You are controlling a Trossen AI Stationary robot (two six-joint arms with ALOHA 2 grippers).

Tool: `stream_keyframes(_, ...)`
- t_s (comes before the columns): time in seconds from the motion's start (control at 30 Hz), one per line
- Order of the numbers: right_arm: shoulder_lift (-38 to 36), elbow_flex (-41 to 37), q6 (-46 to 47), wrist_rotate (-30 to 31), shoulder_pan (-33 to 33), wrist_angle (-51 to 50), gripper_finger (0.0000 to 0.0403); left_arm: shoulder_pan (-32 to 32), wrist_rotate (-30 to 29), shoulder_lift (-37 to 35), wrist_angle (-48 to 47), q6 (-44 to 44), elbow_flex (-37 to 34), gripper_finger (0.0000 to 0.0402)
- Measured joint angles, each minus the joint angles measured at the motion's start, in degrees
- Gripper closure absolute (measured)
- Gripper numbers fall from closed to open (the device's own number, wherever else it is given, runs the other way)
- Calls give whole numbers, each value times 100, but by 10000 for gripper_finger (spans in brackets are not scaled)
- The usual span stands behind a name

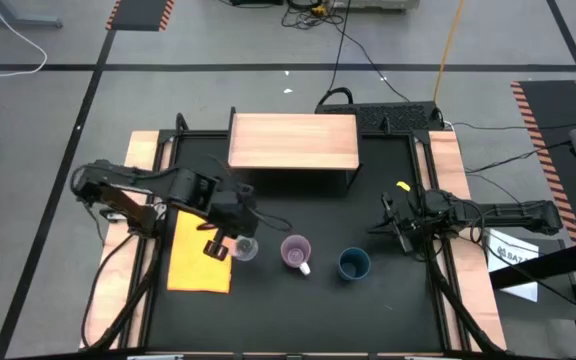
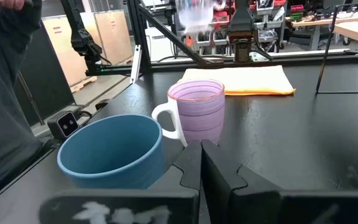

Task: Stack small to large cups/mugs on shelf
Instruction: Put the transparent mug on the shelf

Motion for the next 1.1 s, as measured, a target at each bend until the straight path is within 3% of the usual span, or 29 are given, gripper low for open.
stream_keyframes(0.2, 0, -1, -24, 0, 2, 1, 403, 355, -88, -467, 48, -107, 0, 401)
stream_keyframes(0.53, 0, 0, -13, -1, 2, 3, 403, 1222, 60, -568, -614, 45, 0, 401)
stream_keyframes(1.1, 0, 0, -17, -1, 2, 3, 403, 1307, -540, -1862, -847, -474, 0, 401)
